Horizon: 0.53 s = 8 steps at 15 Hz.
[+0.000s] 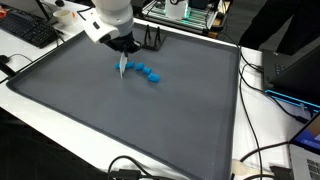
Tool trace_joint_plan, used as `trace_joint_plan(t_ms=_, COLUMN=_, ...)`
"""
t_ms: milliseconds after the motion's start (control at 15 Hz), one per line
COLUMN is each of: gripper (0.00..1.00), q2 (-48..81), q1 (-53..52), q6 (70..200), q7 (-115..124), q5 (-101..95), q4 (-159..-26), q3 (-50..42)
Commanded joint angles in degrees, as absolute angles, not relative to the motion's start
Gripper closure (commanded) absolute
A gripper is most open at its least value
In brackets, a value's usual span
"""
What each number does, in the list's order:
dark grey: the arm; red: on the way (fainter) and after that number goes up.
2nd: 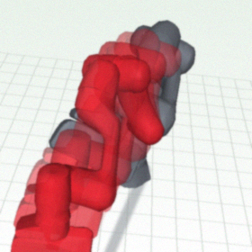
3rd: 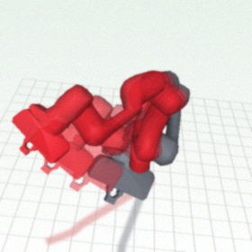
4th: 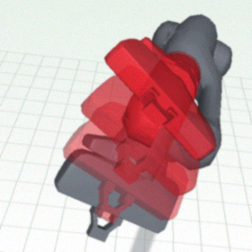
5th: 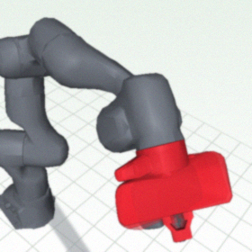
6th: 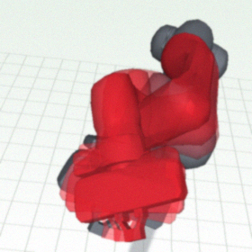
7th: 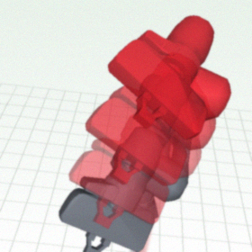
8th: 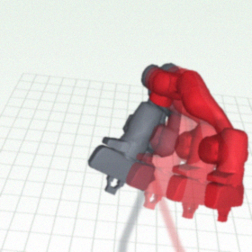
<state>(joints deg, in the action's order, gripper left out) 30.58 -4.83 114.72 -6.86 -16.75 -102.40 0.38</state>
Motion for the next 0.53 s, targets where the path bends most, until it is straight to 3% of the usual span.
trace_joint_plan(t_ms=0, gripper=0.99, q2=31.22, q1=-4.01, q6=114.21, q7=-6.17, q5=-17.23, q4=-104.66, q3=-0.23)
trace_joint_plan(t_ms=467, gripper=0.99, q2=29.11, q1=-3.19, q6=114.36, q7=-5.90, q5=-15.94, q4=-106.81, q3=0.00)
